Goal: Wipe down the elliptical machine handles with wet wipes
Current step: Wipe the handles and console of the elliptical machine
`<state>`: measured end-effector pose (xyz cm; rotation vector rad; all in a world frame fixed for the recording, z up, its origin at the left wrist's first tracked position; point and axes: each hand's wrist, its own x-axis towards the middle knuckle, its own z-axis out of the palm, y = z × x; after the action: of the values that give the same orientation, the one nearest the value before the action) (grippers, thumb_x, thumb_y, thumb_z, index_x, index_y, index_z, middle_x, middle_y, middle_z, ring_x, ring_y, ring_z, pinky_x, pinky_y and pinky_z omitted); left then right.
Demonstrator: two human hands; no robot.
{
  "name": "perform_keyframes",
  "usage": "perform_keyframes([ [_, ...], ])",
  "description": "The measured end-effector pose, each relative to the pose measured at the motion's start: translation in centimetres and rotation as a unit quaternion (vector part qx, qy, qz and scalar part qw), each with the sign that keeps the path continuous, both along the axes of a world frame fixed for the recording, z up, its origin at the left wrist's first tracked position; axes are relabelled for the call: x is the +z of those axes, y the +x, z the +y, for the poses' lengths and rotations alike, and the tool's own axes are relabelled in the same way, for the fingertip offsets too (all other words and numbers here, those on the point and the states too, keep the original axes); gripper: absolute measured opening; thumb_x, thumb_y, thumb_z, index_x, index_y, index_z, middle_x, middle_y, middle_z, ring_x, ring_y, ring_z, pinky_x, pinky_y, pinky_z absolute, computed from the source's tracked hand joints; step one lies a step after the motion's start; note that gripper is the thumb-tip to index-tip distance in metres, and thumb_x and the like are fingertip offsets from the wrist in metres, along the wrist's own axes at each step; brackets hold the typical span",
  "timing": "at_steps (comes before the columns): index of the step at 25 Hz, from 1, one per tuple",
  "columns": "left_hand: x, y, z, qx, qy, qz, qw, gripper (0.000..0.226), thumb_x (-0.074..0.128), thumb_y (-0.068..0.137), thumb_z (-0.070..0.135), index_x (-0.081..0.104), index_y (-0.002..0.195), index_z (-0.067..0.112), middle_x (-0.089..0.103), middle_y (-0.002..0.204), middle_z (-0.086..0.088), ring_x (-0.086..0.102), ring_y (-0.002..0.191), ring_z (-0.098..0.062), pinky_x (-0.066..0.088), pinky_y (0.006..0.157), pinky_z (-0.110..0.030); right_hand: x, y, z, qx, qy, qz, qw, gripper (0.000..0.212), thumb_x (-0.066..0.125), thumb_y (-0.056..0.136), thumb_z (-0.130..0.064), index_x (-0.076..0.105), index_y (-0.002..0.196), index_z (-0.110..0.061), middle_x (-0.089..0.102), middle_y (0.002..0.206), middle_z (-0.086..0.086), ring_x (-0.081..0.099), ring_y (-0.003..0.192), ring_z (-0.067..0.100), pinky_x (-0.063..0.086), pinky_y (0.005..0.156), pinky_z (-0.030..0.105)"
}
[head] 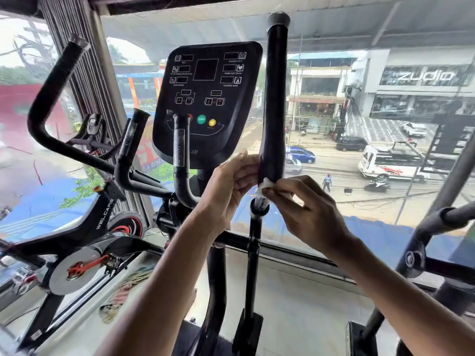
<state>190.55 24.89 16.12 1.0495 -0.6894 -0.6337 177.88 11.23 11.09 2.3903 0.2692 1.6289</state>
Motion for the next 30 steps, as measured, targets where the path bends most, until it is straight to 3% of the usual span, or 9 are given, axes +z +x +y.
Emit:
perform_keyframes([
  [4,0.2,-0.4,0.0,0.006,-0.010,0.010,1.000,0.047,0.045,0.108,0.027,0.080,0.079,0.016,0.078,0.084,-0.002,0.073,0.079,-0.010,0.056,0.085,-0.023,3.8,1.6,1.0,-0.005,0.078,-0.088,0.993,0.021,0.066,0.099,0.000,0.076,0.118,0.000,0.071,0.103,0.017,0.063,0.092,0.032,0.045,0.092,0.023],
  [6,0.2,-0.5,0.1,0.006,-0.014,0.014,1.000,0.053,0.043,0.109,0.028,0.081,0.074,0.017,0.077,0.082,-0.002,0.072,0.079,-0.010,0.055,0.087,-0.024,3.9,2.0,1.4,-0.005,0.073,-0.060,0.996,0.022,0.060,0.104,-0.004,0.076,0.118,0.002,0.070,0.107,0.017,0.061,0.099,0.033,0.046,0.095,0.024],
  [9,0.2,-0.7,0.3,0.009,-0.012,0.014,1.000,0.044,0.042,0.109,0.032,0.075,0.085,0.014,0.077,0.080,-0.002,0.072,0.076,-0.010,0.054,0.086,-0.025,2.8,1.0,1.2,0.003,0.011,0.008,1.000,0.032,0.048,0.109,-0.011,0.075,0.115,0.004,0.071,0.110,0.016,0.054,0.104,0.028,0.044,0.099,0.024],
  [13,0.4,-1.0,0.5,0.009,-0.004,0.006,1.000,0.045,0.040,0.109,0.037,0.074,0.098,0.010,0.078,0.092,-0.004,0.071,0.089,-0.013,0.053,0.093,-0.026,3.6,1.4,1.0,-0.027,0.017,-0.042,0.999,0.024,0.057,0.106,-0.008,0.075,0.118,0.002,0.071,0.109,0.016,0.056,0.100,0.029,0.048,0.094,0.028],
  [18,0.6,-1.2,0.4,0.029,0.005,0.006,1.000,0.040,0.043,0.108,0.035,0.071,0.088,0.013,0.076,0.077,0.001,0.069,0.070,-0.007,0.050,0.076,-0.022,-1.3,1.6,0.7,-0.032,0.041,-0.038,0.998,0.025,0.073,0.088,0.010,0.077,0.111,0.000,0.072,0.106,0.015,0.057,0.096,0.026,0.054,0.088,0.032],
  [22,0.7,-1.8,0.2,0.037,0.002,-0.014,0.999,0.041,0.042,0.109,0.032,0.071,0.086,0.015,0.075,0.076,0.002,0.070,0.070,-0.007,0.050,0.076,-0.022,-3.8,2.0,1.4,-0.027,0.093,-0.055,0.994,0.020,0.070,0.093,0.006,0.079,0.108,-0.002,0.073,0.104,0.011,0.063,0.088,0.028,0.056,0.081,0.031],
  [27,0.8,-2.4,-0.3,0.070,0.017,-0.056,0.996,0.047,0.046,0.107,0.034,0.076,0.072,0.023,0.075,0.075,0.003,0.068,0.067,-0.008,0.048,0.078,-0.027,-2.6,2.9,3.1,-0.016,0.143,-0.153,0.978,0.013,0.070,0.095,0.004,0.079,0.104,0.000,0.071,0.104,0.014,0.064,0.089,0.028,0.045,0.097,0.020],
  [30,0.6,-2.2,-0.5,0.076,0.023,-0.063,0.995,0.036,0.049,0.106,0.035,0.073,0.083,0.022,0.075,0.080,0.000,0.067,0.070,-0.010,0.048,0.083,-0.029,-5.7,3.9,2.3,-0.040,0.178,-0.118,0.976,0.024,0.075,0.090,0.007,0.080,0.109,-0.006,0.073,0.105,0.007,0.066,0.087,0.027,0.055,0.085,0.026],
])
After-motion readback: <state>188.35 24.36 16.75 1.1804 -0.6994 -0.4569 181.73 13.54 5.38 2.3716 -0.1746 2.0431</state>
